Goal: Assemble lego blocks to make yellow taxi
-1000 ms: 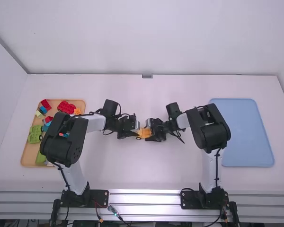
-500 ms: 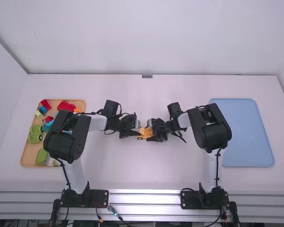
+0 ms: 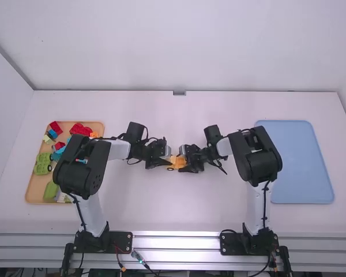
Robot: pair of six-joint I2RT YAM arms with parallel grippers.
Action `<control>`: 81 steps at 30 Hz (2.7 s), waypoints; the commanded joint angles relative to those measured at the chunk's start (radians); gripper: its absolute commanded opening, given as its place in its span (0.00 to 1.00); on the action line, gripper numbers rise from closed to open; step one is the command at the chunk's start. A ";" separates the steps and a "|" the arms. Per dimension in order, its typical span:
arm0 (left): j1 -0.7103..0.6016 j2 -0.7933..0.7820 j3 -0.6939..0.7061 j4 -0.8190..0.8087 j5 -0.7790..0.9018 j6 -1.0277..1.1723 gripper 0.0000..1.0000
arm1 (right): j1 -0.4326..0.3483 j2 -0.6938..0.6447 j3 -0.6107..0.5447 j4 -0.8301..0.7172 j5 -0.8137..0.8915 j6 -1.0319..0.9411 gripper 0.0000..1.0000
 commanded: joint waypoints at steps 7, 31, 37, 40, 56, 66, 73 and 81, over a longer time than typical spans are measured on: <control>0.004 0.014 0.001 -0.002 0.011 -0.006 0.49 | -0.003 0.027 -0.016 -0.007 0.104 -0.023 0.58; 0.002 0.014 0.020 -0.002 0.095 -0.015 0.14 | -0.001 0.027 -0.016 -0.008 0.105 -0.021 0.63; -0.042 0.014 0.037 0.000 -0.042 -0.098 0.08 | -0.002 0.027 -0.016 -0.008 0.103 -0.021 0.63; -0.071 0.014 0.041 -0.001 -0.108 -0.104 0.04 | -0.002 0.027 -0.016 -0.008 0.104 -0.021 0.63; -0.097 0.010 0.052 -0.083 -0.245 -0.109 0.02 | -0.002 0.027 -0.016 -0.007 0.108 -0.021 0.63; -0.102 0.005 0.110 -0.246 -0.225 0.018 0.02 | -0.002 0.027 -0.016 -0.007 0.107 -0.021 0.63; -0.108 0.005 0.111 -0.221 -0.218 -0.020 0.02 | -0.002 0.027 -0.016 -0.005 0.110 -0.021 0.63; -0.108 -0.047 0.111 -0.220 -0.172 -0.024 0.02 | -0.002 0.027 -0.016 -0.004 0.110 -0.021 0.63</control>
